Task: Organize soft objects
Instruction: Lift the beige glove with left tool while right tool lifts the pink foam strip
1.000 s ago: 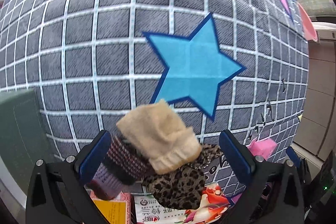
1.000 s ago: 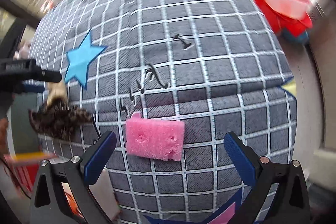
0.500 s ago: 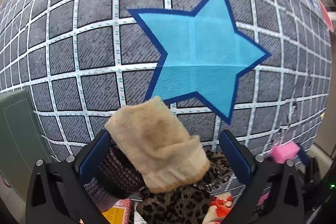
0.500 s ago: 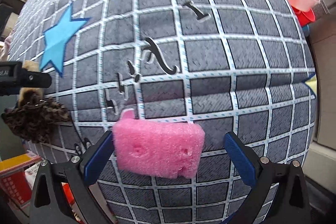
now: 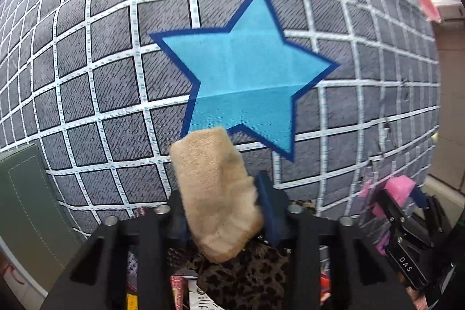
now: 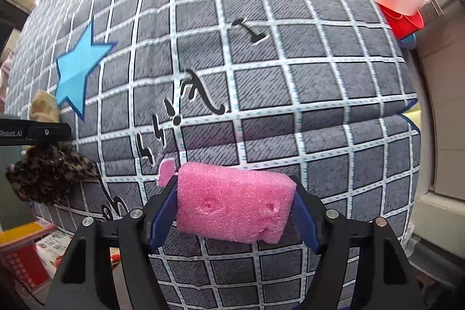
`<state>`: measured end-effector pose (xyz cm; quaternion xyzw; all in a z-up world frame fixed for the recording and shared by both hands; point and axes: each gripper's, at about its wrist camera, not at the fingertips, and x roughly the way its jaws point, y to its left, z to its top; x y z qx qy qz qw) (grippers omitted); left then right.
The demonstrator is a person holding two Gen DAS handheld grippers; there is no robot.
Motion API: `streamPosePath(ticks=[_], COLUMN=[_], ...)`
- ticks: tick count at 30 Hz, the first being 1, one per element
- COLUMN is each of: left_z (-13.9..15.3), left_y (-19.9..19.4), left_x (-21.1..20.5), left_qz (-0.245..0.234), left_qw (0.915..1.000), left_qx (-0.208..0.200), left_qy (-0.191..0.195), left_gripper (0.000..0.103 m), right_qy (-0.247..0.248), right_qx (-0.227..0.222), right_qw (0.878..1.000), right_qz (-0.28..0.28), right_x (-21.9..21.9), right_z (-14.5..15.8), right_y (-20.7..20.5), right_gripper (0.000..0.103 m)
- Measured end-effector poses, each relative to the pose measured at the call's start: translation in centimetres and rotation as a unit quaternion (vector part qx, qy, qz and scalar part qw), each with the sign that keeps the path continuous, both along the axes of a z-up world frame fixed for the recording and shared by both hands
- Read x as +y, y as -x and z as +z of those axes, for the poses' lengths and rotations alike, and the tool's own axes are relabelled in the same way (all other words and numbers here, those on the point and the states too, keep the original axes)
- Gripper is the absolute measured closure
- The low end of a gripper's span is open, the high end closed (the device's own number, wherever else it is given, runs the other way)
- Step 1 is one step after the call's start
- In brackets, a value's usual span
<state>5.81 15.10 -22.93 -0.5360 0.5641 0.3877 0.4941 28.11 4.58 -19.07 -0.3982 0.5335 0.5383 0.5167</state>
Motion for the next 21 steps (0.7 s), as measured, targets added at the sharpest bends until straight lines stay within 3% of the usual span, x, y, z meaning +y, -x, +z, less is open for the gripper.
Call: streamPosePath(ticks=[8,16,21], left_z=[7.0,13.3,15.8], left_y=[-0.9,-3.8,-3.6], left_x=[-1.1,-3.5,-5.8], left_qz=[-0.016,-0.049,-0.078], left_qw=[0.9967,0.9908,0.9855], left_qx=[-0.013,-0.053,-0.077], left_qy=[-0.079,-0.114,-0.130], left_gripper=[0.063,0.063,0.063], right_qy=[-0.009,-0.016,-0.026], right_qx=[0.038,0.062,0.067], right_qw=[0.998,0.997,0.996], right_qz=[-0.040,-0.050,-0.058], right_x=[-0.6,-2.1,-3.3], right_z=[2.9,4.5,6.1], right_y=[-2.4,-0.5,-0.2], right_gripper=[0.030,0.030,0.030])
